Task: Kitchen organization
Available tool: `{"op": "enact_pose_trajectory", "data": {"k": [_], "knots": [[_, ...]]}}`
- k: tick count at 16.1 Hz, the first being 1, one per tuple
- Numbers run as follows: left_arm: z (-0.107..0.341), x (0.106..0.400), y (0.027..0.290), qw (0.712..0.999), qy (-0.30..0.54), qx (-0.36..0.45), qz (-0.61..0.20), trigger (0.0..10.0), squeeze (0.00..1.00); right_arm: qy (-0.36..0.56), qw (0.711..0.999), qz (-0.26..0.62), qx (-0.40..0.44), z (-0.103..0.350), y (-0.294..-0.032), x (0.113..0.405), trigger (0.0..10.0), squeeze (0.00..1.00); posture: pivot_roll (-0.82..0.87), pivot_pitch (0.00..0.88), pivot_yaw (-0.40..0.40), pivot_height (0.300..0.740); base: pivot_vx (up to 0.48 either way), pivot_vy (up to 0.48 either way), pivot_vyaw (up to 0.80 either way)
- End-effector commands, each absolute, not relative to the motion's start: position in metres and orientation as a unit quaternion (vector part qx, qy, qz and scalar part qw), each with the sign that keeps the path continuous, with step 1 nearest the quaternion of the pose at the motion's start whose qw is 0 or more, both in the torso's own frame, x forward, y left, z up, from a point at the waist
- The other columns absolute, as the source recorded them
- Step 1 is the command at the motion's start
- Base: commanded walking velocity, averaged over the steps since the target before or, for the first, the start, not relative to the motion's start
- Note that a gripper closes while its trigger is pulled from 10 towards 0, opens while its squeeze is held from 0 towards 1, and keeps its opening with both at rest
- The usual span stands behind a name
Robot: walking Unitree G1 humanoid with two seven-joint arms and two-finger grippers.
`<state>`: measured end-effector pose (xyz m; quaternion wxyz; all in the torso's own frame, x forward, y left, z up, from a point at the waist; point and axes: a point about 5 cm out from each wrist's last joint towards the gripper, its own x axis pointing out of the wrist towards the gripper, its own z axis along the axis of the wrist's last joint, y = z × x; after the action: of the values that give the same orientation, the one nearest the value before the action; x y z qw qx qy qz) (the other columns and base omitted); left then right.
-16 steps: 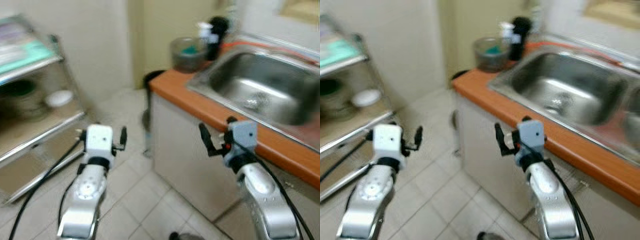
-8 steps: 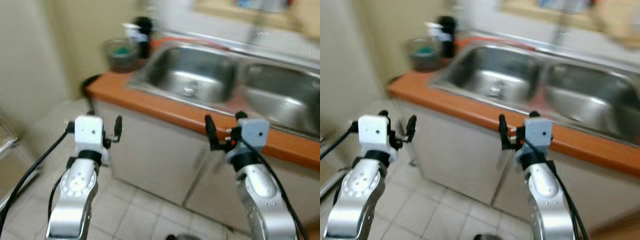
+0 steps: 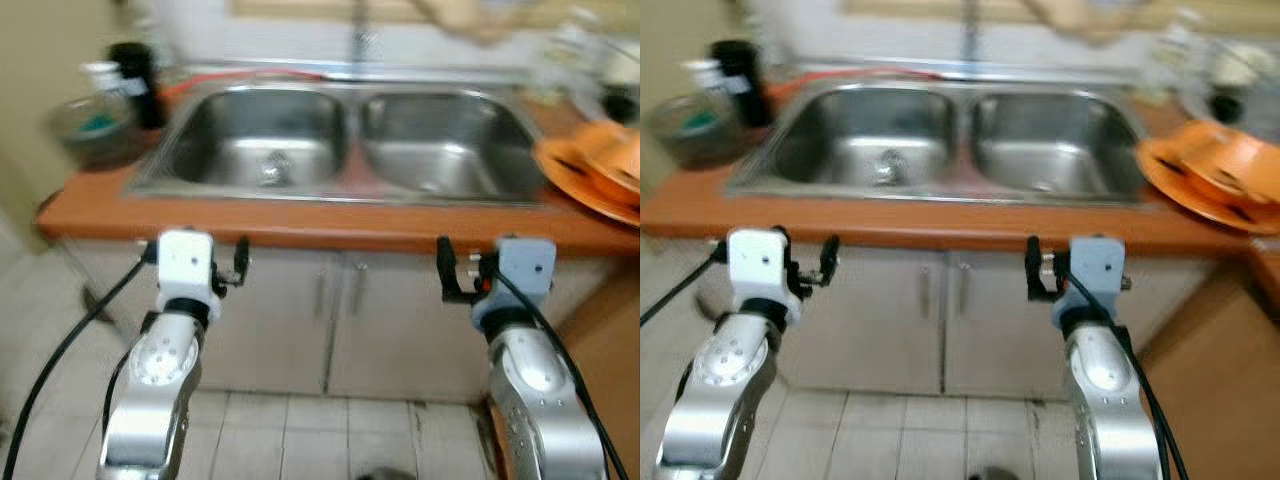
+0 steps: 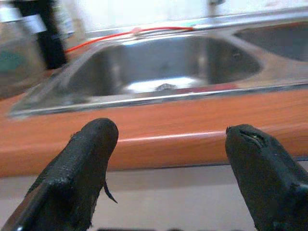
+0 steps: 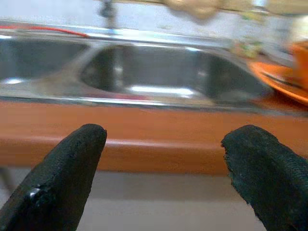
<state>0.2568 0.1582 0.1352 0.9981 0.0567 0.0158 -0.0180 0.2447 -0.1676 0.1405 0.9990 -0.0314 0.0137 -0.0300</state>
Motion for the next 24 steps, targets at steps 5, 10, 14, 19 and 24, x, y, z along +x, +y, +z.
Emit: {"op": "enact_pose_trajectory", "data": {"k": [5,10,14,19,24], "knots": [[0.127,0.260,0.158,0.996,0.038,0.080,0.004,10.0,0.00,0.036,0.998,-0.029,-0.039,0.134,-0.166,0.246,10.0,1.00,-0.03,0.000,0.032,0.740,0.000,0.000,-0.80],[0.134,0.260,0.164,0.999,0.011,0.032,-0.003,10.0,0.00,0.061,0.996,-0.004,-0.065,0.124,-0.159,0.244,10.0,1.00,-0.02,0.000,0.040,0.740,0.000,0.275,-0.80],[0.126,0.252,0.163,0.999,0.032,0.005,-0.014,10.0,0.00,0.085,0.995,0.002,-0.053,0.116,-0.157,0.241,10.0,1.00,-0.01,0.000,0.050,0.740,0.000,0.000,-0.12],[0.128,0.251,0.158,0.998,0.013,0.032,-0.056,10.0,0.00,0.072,0.995,0.021,-0.060,0.119,-0.153,0.243,10.0,0.91,0.00,0.000,0.046,0.740,0.000,0.000,0.00],[0.125,0.244,0.145,0.995,0.010,0.035,-0.095,10.0,0.00,0.051,0.996,0.024,-0.068,0.126,-0.154,0.248,10.0,0.00,0.00,0.000,0.026,0.740,0.436,0.000,0.00]]}}
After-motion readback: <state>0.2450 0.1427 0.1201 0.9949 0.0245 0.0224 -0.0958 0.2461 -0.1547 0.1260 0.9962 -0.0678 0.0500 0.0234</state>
